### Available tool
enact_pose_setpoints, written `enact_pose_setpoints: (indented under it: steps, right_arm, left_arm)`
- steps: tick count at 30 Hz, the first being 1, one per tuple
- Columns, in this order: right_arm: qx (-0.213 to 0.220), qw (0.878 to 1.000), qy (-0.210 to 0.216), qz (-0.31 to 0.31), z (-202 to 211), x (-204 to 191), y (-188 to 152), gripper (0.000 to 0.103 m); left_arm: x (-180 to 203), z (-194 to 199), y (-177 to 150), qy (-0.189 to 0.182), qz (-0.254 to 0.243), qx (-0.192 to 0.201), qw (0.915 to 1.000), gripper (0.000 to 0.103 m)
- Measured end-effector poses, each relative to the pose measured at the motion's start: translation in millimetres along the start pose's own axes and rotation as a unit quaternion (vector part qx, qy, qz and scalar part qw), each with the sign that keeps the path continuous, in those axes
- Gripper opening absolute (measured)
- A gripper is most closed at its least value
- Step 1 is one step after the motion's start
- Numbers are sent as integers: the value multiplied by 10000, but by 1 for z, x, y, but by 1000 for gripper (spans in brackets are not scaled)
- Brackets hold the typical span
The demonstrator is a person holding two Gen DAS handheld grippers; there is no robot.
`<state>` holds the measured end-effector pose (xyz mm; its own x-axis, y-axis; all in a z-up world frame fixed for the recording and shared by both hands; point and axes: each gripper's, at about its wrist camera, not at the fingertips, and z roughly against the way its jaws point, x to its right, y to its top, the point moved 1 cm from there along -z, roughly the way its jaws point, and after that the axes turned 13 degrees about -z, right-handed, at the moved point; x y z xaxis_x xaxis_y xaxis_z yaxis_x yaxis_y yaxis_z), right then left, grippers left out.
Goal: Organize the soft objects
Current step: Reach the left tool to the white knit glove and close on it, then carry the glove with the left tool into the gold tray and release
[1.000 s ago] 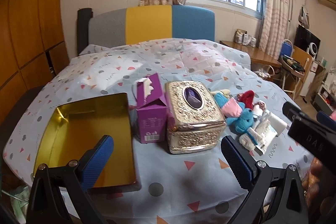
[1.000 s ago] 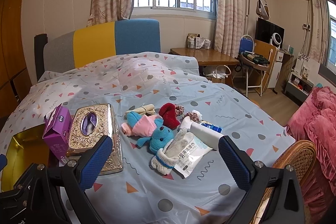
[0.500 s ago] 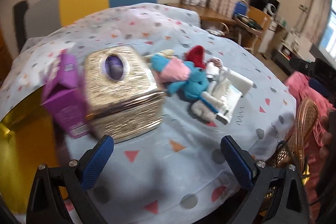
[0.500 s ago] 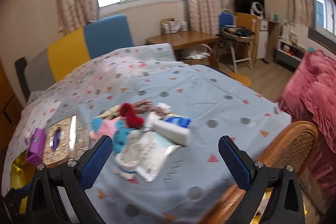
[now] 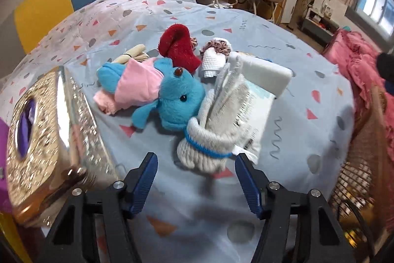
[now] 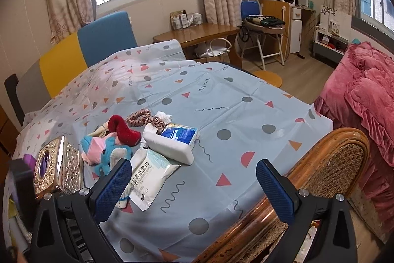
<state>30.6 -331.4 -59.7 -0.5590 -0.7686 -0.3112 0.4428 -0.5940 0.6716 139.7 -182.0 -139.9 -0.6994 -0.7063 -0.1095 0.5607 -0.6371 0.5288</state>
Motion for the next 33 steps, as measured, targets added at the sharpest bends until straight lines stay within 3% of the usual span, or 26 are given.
enact_pose_setpoints:
  steps: [6, 7, 11, 18, 24, 33]
  right_arm:
    - [-131, 9999, -8, -8, -11, 2, 3, 103]
    - [-157, 9999, -10, -25, -14, 2, 4, 103]
    - [-384, 9992, 42, -107, -28, -1, 7, 103]
    - [-1363, 9889, 374, -451, -75, -22, 5, 98]
    - [-2044, 9769, 108, -606, -129, -42, -14, 94]
    - [-2415, 9676, -278, -684, -180, -48, -32, 92]
  left_arm:
    - [3, -24, 11, -162, -8, -58, 9999, 64]
    - [4, -27, 12, -219, -30, -61, 9997, 48]
    - [-3, -24, 7, -485, 140, 76, 9987, 42]
    - [-17, 10, -5, -585, 454, 343, 9967, 42]
    - [-29, 33, -5, -454, 576, 549, 9958, 42]
    - [-66, 52, 24, -289, 968, 729, 9922, 42]
